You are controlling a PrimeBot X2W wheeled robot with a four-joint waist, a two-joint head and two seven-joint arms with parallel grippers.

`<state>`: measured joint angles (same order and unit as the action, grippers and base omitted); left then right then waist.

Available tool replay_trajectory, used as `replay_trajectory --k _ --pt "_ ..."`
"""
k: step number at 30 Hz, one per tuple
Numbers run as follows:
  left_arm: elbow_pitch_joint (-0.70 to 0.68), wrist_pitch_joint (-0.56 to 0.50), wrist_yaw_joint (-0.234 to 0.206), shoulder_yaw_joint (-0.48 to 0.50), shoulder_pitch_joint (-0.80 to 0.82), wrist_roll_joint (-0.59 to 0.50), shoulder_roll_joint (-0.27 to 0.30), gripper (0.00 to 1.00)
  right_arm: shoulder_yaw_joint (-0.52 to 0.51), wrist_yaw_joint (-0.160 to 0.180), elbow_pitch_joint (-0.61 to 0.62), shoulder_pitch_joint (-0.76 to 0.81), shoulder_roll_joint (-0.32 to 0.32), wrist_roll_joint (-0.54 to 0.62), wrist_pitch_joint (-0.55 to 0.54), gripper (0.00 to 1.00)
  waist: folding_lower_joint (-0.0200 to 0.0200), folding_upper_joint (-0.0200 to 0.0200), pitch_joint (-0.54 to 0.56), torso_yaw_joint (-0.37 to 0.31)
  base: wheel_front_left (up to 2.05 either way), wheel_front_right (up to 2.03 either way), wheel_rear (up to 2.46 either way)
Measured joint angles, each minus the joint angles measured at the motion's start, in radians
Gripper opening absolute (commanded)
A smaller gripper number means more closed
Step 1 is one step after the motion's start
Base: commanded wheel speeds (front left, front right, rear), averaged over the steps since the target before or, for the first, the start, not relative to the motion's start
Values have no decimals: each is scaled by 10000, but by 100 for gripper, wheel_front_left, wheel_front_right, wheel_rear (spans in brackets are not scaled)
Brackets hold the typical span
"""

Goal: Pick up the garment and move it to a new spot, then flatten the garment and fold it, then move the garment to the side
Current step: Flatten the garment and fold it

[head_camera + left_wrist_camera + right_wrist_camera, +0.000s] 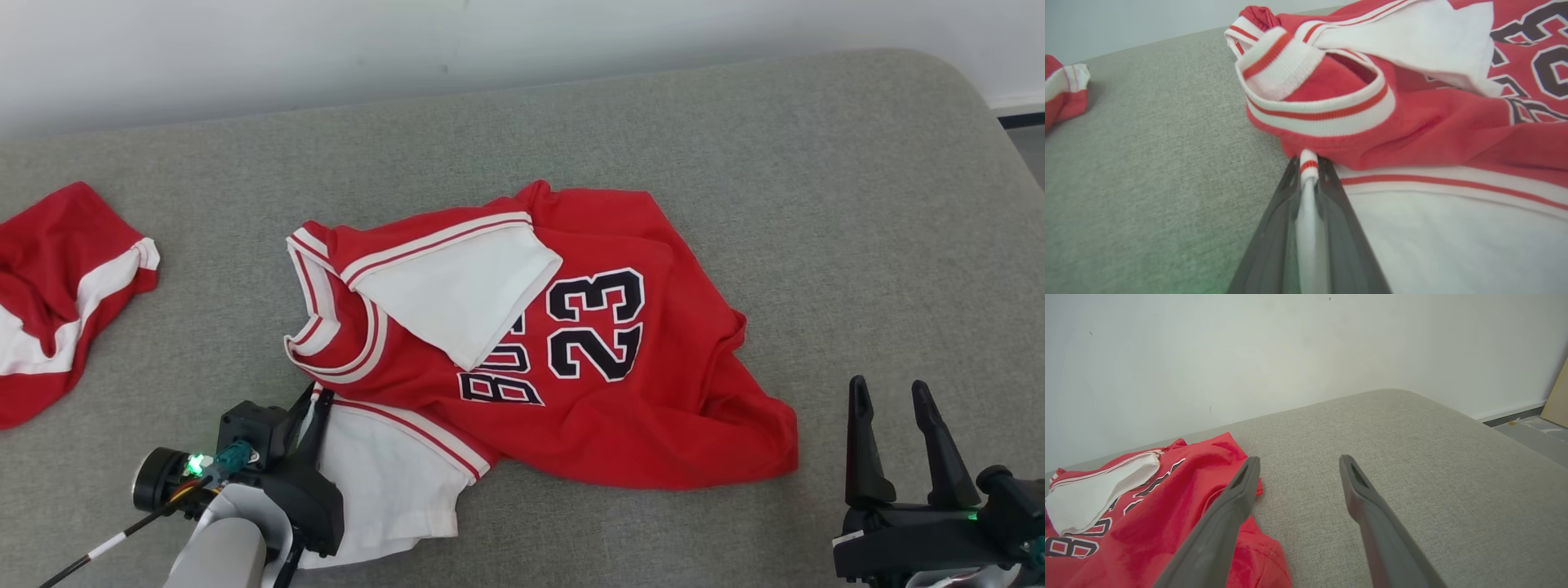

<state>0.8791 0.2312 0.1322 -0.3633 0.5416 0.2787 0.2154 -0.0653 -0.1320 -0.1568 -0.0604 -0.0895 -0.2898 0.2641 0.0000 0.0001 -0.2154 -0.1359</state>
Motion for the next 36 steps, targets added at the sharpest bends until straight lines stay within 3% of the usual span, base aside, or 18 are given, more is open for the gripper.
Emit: replay_trajectory --k 9,14,22,23,24,36 --pt "-412 247 -192 378 -126 301 207 0 -245 0 17 243 -13 13 0 100 0 0 255 512 0 0 0" --pt "-1457 286 -629 802 -1192 552 328 0 -261 0 13 332 -12 15 0 100 0 0 453 978 0 0 0" --pt "-2583 313 -980 1106 -2993 874 472 0 -244 0 -130 487 -63 10 0 100 0 0 731 1627 0 0 0" --pt "-2752 313 -1037 1104 -3090 851 456 45 -213 0 -169 498 -82 10 0 100 0 0 779 1679 0 0 0" --pt "-2959 314 -1087 1116 -3142 836 426 100 -199 0 -196 501 -88 8 0 100 0 0 833 1720 0 0 0" --pt "-5850 314 -1521 2123 -3920 -52 36 100 50 0 -497 539 -320 -138 0 100 -1 0 1381 1884 0 0 0"
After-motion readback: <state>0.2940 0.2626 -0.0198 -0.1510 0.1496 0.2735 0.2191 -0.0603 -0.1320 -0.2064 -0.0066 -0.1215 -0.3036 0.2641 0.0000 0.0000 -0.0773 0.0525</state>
